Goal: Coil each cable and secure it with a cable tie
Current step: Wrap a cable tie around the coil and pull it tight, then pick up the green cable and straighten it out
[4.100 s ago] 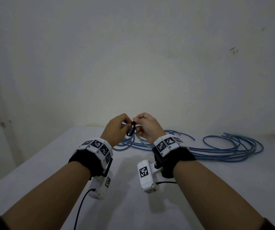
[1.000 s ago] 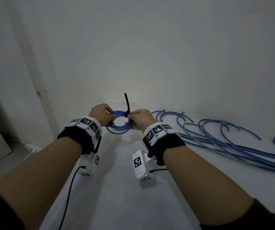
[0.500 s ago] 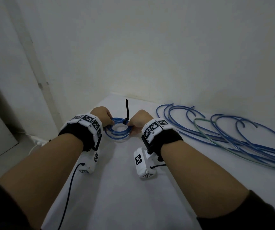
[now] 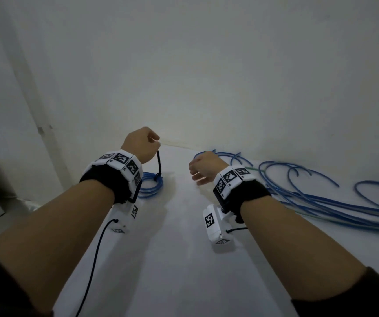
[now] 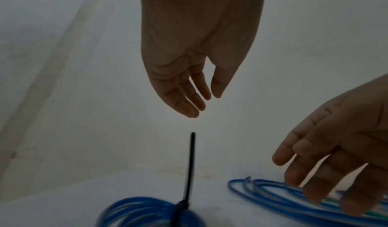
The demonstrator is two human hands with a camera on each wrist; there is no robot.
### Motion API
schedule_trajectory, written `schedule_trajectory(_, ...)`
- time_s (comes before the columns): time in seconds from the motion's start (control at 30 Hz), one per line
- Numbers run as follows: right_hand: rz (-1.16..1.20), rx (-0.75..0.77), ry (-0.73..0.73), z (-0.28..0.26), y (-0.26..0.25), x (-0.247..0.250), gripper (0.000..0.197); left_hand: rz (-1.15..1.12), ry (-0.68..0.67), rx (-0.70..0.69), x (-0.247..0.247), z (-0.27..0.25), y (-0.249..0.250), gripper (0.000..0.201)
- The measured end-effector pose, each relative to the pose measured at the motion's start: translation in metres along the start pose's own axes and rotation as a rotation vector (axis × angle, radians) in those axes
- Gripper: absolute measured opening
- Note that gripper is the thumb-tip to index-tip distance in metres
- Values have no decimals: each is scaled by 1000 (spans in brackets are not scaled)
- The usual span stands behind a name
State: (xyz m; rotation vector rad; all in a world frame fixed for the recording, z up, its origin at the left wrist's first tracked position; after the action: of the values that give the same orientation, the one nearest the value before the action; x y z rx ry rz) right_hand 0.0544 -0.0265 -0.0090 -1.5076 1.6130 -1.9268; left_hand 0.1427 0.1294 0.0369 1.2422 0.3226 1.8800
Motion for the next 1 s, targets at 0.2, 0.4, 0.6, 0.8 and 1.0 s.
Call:
schedule_trajectory(0.2, -204, 108, 149, -17, 48, 82, 7, -125, -79, -177, -35, -32, 85, 17)
schedule_trajectory(0.4, -700, 191, 114, -45, 98, 142, 32, -101, -358, -318, -100, -78, 144, 21)
schedule_trajectory(0.6, -600, 130, -45, -45, 135, 154, 48, -25, -551, -373, -148, -107, 166, 26)
schedule_trajectory(0.8, -676, 226, -39, -40, 147, 165, 31, 70, -655, -407, -173, -114, 179, 29)
schedule_trajectory(1.0, -690, 373, 59, -40, 149, 183, 21, 186, -761, -369, -185, -114, 186, 33)
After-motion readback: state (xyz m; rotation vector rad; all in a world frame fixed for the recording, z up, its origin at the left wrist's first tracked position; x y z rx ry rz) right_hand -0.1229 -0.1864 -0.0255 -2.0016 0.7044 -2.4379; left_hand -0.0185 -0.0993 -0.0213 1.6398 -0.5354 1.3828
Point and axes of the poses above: each hand's wrist, its own z-axis towards the middle knuckle, its own x-axis out of the back of the hand, y = z × x, the point moved 4 cm from there along z, towards the middle knuckle, and after that the axes turned 14 degrees about y, right-handed, at the moved point
